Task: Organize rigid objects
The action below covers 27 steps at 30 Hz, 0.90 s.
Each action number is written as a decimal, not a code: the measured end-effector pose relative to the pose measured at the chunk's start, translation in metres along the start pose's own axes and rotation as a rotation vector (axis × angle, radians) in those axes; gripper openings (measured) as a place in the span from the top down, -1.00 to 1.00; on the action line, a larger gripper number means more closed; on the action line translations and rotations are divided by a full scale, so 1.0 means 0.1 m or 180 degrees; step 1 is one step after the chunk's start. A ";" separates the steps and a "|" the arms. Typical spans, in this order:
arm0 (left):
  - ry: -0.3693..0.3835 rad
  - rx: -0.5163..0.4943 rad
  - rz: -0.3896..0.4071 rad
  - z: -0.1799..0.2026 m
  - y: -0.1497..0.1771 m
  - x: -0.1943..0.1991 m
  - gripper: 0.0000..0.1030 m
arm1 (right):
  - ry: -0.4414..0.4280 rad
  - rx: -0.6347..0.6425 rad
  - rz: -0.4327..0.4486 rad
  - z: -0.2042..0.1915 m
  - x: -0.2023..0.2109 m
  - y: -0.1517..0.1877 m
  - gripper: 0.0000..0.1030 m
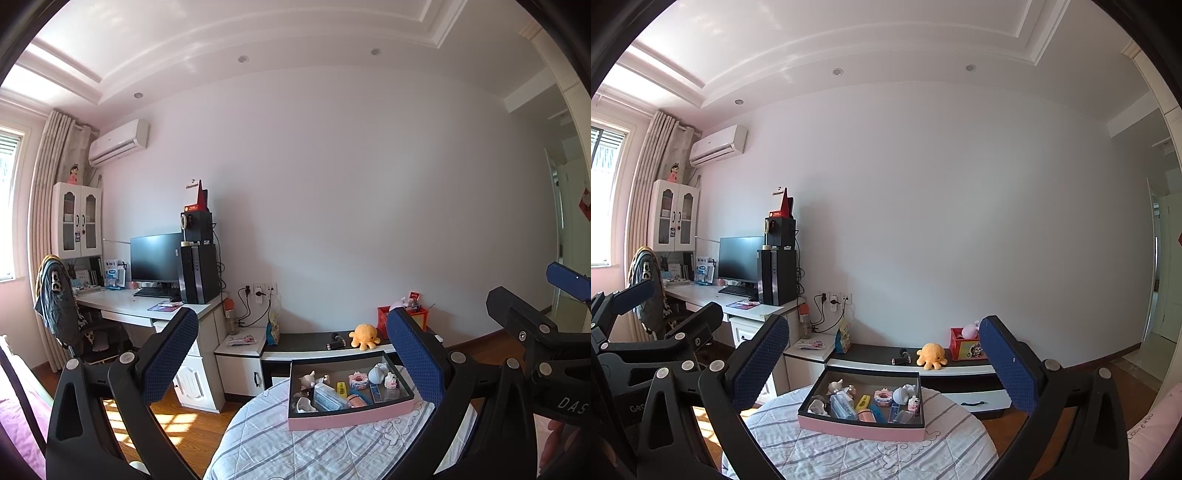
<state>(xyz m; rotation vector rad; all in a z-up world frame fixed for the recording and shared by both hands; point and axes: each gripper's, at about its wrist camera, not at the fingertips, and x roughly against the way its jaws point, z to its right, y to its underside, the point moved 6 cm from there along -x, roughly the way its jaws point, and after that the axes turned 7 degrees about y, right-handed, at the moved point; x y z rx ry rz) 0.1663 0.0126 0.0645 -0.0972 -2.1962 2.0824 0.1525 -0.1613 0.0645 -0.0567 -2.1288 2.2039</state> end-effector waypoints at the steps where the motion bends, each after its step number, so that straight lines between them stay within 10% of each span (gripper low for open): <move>1: -0.0002 0.0002 0.0000 -0.01 0.00 0.00 -1.00 | 0.0001 0.0003 -0.0009 0.00 -0.01 0.00 -1.00; 27: -0.0012 0.0038 0.0028 -0.04 0.03 0.03 -1.00 | -0.0004 0.0011 -0.0026 -0.05 -0.01 0.04 -1.00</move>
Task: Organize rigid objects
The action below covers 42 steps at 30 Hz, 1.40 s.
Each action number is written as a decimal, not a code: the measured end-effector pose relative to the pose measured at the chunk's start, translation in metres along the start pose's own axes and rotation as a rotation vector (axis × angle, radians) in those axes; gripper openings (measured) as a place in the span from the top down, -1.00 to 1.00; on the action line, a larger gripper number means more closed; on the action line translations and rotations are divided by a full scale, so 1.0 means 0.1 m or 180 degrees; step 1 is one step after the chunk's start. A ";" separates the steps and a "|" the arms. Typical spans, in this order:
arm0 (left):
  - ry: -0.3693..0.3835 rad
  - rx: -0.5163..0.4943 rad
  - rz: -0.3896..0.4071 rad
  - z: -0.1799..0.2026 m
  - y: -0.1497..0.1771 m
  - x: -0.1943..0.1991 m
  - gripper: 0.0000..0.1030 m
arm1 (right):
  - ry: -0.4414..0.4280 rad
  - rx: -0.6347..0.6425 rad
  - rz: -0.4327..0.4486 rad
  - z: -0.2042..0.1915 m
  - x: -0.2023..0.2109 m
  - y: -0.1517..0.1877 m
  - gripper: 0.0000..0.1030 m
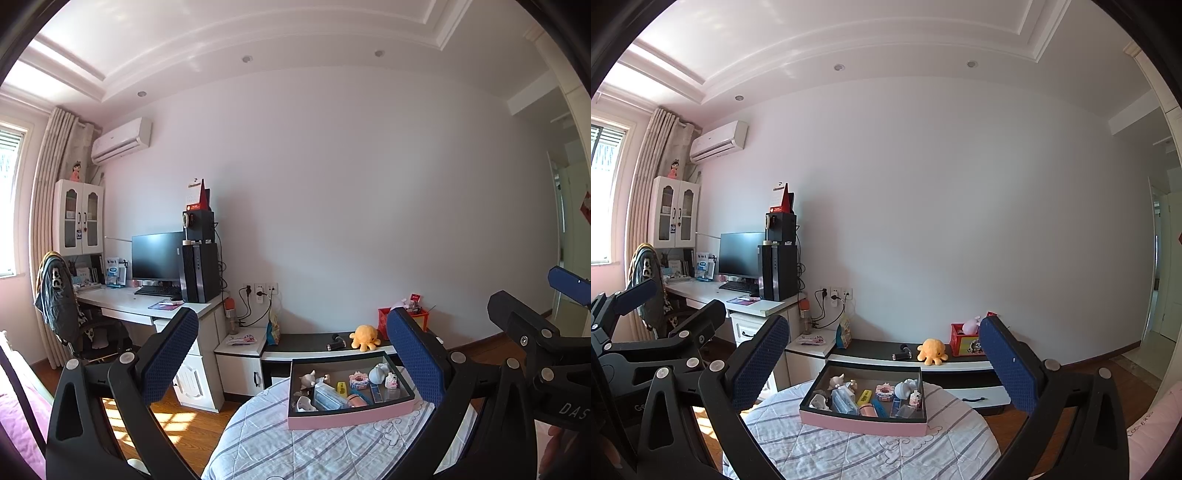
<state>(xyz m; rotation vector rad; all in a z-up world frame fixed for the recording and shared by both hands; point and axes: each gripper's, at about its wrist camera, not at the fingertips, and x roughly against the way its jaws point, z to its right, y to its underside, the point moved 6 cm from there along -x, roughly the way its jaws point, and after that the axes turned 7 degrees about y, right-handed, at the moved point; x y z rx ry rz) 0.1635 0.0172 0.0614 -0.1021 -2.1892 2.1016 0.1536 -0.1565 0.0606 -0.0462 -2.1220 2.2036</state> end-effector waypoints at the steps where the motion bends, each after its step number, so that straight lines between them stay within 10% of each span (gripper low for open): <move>1: 0.0001 0.0001 0.0002 0.00 0.00 0.00 -1.00 | 0.0003 0.0001 -0.0002 0.00 0.00 0.00 -1.00; 42: -0.0011 -0.0018 -0.0004 0.01 0.02 0.01 -1.00 | 0.0137 0.0032 -0.0030 0.02 0.01 0.10 -1.00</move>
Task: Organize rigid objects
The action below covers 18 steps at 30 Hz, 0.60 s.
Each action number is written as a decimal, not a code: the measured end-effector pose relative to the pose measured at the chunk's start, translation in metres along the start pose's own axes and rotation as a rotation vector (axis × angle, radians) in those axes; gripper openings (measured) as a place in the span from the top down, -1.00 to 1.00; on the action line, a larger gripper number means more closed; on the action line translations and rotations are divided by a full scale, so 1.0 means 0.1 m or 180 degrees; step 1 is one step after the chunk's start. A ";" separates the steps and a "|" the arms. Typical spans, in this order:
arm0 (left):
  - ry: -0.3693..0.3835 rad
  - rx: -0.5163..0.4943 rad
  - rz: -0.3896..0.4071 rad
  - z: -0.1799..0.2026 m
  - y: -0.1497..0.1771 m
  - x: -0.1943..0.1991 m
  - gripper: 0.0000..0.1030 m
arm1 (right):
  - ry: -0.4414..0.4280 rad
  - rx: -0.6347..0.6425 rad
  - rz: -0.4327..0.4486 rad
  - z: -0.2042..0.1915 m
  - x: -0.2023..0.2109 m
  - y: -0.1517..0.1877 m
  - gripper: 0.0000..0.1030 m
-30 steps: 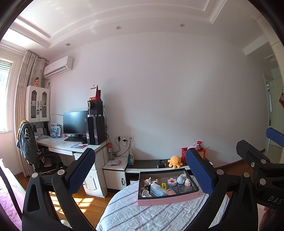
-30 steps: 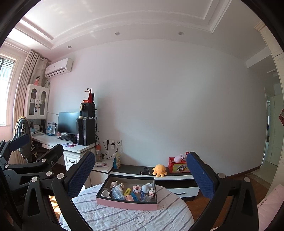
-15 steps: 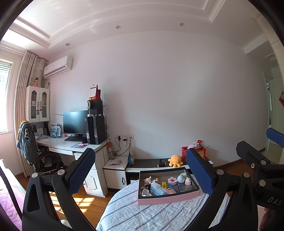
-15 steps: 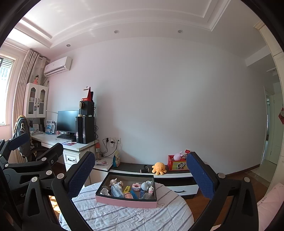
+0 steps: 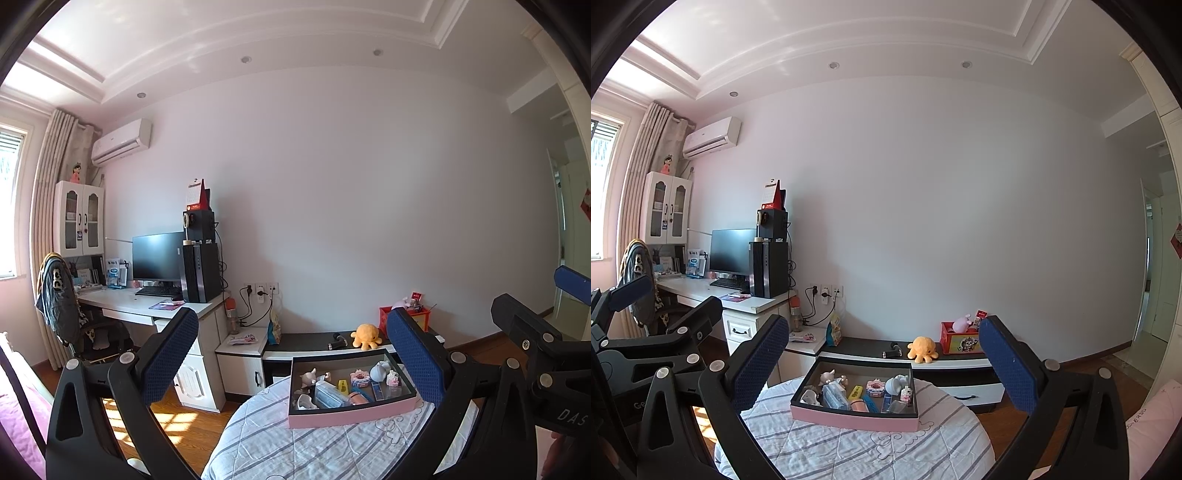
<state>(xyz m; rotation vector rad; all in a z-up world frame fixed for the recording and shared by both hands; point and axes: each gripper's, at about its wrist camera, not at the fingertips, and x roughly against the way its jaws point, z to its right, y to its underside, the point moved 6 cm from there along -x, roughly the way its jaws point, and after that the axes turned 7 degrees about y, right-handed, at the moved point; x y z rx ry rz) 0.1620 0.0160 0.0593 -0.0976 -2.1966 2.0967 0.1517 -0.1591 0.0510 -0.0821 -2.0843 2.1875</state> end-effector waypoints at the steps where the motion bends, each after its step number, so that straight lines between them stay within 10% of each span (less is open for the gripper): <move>1: -0.0003 -0.0004 0.0002 0.00 -0.01 0.01 -1.00 | 0.0000 0.0001 0.0000 0.00 0.00 0.00 -1.00; 18: -0.0003 -0.0005 -0.0003 -0.02 0.00 0.01 -1.00 | -0.0013 0.0009 -0.0012 -0.01 0.00 0.00 -1.00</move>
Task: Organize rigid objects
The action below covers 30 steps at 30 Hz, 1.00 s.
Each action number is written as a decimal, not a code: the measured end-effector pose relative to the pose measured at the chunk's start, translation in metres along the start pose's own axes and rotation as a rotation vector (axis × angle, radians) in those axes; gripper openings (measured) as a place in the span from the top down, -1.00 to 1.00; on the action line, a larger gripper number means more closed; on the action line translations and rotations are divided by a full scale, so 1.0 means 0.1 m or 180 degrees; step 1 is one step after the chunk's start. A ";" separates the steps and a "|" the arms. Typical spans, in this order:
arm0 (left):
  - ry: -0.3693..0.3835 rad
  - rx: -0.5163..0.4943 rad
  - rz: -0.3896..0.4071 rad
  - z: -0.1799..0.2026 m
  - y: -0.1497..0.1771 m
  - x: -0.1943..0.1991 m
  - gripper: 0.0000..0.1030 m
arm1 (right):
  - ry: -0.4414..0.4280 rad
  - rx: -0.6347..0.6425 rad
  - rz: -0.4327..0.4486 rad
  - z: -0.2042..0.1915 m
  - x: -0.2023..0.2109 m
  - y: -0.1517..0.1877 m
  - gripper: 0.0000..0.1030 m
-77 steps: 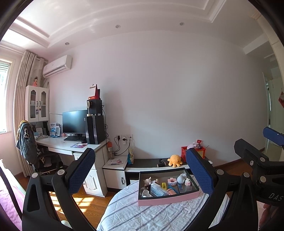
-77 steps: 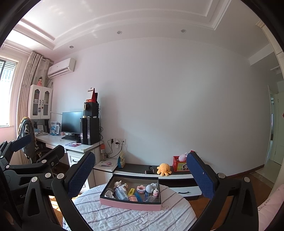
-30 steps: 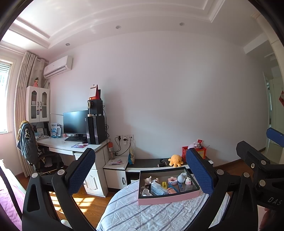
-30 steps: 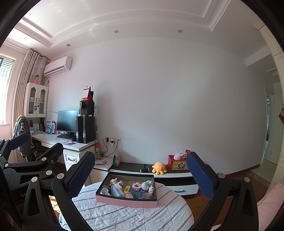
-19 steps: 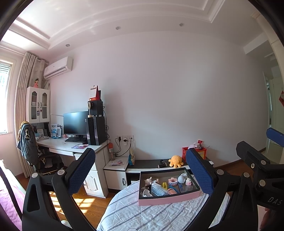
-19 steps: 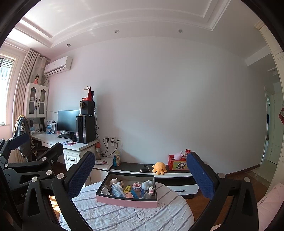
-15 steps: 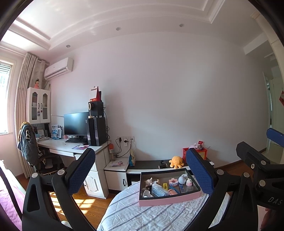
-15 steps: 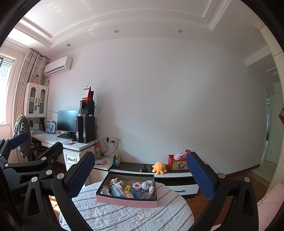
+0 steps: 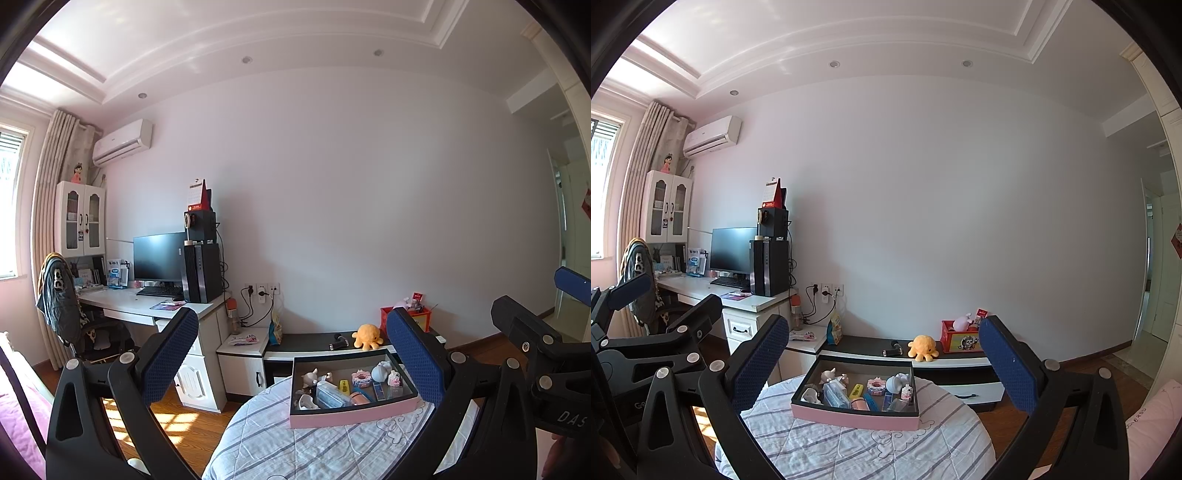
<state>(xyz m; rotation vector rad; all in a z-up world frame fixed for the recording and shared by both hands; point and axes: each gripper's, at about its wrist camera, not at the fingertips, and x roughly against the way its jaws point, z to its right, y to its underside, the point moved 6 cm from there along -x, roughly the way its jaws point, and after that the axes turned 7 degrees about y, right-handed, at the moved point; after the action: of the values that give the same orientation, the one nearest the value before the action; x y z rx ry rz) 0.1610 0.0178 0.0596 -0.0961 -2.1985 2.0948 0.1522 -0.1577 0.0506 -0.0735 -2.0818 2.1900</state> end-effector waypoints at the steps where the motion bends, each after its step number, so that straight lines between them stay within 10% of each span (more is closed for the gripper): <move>1: -0.0003 0.0002 0.0003 0.00 0.00 0.00 -1.00 | 0.0000 0.0003 -0.0001 0.00 0.00 0.01 -1.00; 30: -0.0007 -0.0005 -0.0001 0.00 0.01 0.00 -1.00 | 0.0000 0.0019 -0.0014 -0.03 0.02 0.02 -1.00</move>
<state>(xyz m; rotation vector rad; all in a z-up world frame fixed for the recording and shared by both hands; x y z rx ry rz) 0.1610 0.0180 0.0584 -0.0938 -2.2015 2.0940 0.1508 -0.1548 0.0486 -0.0682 -2.0734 2.1937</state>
